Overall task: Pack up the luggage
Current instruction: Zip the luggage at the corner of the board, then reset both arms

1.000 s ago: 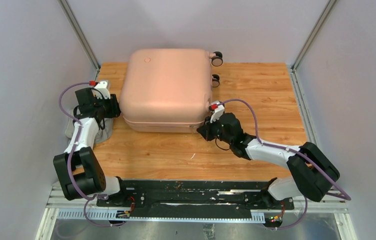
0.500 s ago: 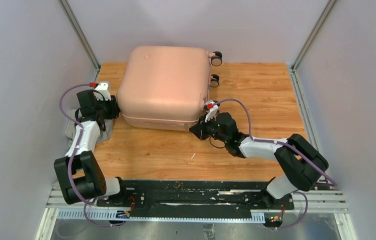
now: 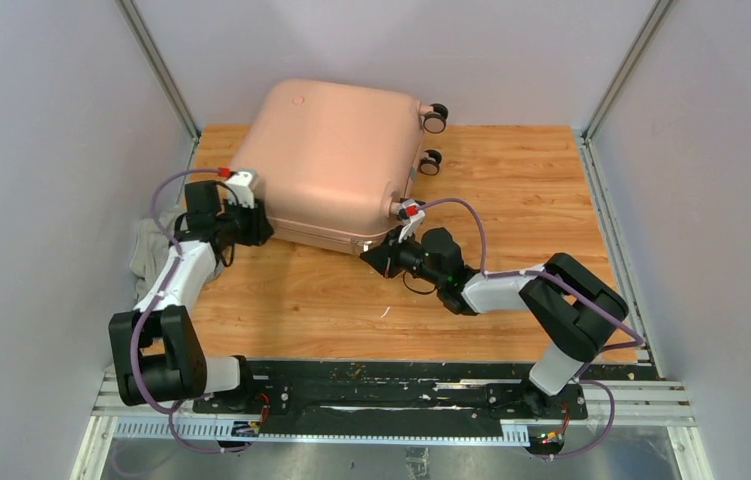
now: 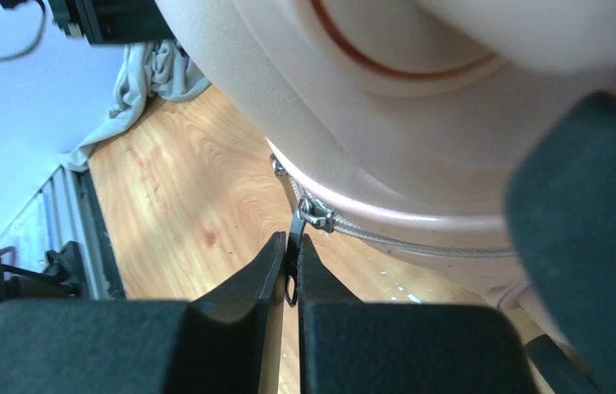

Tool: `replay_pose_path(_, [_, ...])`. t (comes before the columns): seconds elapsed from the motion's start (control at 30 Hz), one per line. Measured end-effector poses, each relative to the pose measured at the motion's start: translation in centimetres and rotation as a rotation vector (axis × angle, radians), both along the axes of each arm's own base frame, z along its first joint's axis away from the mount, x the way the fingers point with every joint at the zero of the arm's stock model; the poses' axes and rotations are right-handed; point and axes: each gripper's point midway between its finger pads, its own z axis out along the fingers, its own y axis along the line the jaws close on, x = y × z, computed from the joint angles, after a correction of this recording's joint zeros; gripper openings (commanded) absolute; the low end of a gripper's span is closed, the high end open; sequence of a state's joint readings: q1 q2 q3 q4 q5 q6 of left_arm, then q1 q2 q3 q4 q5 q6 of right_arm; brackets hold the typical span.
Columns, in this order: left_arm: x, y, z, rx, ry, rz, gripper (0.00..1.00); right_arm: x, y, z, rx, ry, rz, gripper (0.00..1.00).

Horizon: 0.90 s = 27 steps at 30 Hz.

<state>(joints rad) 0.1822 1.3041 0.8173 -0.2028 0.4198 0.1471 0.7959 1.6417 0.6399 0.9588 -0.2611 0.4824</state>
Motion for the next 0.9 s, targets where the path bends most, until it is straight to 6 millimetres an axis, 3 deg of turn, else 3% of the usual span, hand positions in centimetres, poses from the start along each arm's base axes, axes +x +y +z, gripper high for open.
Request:
replay_pose_path(0.13, [-2.4,-6.4,-0.5,-0.132,0.061,-0.222,0.39,-0.3,0.4,0.1,0.02,0.045,0.004,0.03])
replay_pose_path(0.33, [-3.5,-7.7,0.1,-0.181,0.066,-0.289,0.38,-0.7,-0.2,0.5,0.008,0.091,-0.013,0.3])
replay_pose_path(0.4, [-3.9,-7.8,0.3,-0.182,0.066,-0.302,0.38,-1.6,-0.3,1.4,0.008,0.102,0.002,0.5])
replay_pose_path(0.43, [-4.1,-7.8,0.4,-0.179,0.068,-0.308,0.39,-2.1,-0.4,2.1,0.012,0.1,0.01,0.63])
replay_pose_path(0.47, [-4.3,-7.9,0.5,-0.177,0.072,-0.312,0.42,-2.7,-0.5,2.9,0.015,0.093,0.018,0.82])
replay_pose_path(0.5, [-4.6,-7.8,0.6,-0.173,0.076,-0.317,0.48,-3.2,-0.8,3.6,0.016,0.083,0.02,0.89])
replay_pose_path(0.63, [-5.3,-7.5,1.5,-0.151,0.083,-0.325,0.74,-4.3,-3.0,5.4,-0.014,0.041,-0.015,0.91])
replay_pose_path(0.77, [-5.3,-5.5,3.0,-0.124,0.073,-0.277,0.99,-4.5,-7.3,5.1,-0.097,0.021,-0.154,0.93])
replay_pose_path(0.83, [-5.2,-3.3,3.7,-0.106,0.064,-0.217,1.0,-4.2,-9.9,4.7,-0.14,0.017,-0.246,0.95])
replay_pose_path(0.9, [-5.3,-1.0,4.0,-0.087,0.059,-0.154,1.0,-3.3,-13.8,4.2,-0.182,0.02,-0.381,0.97])
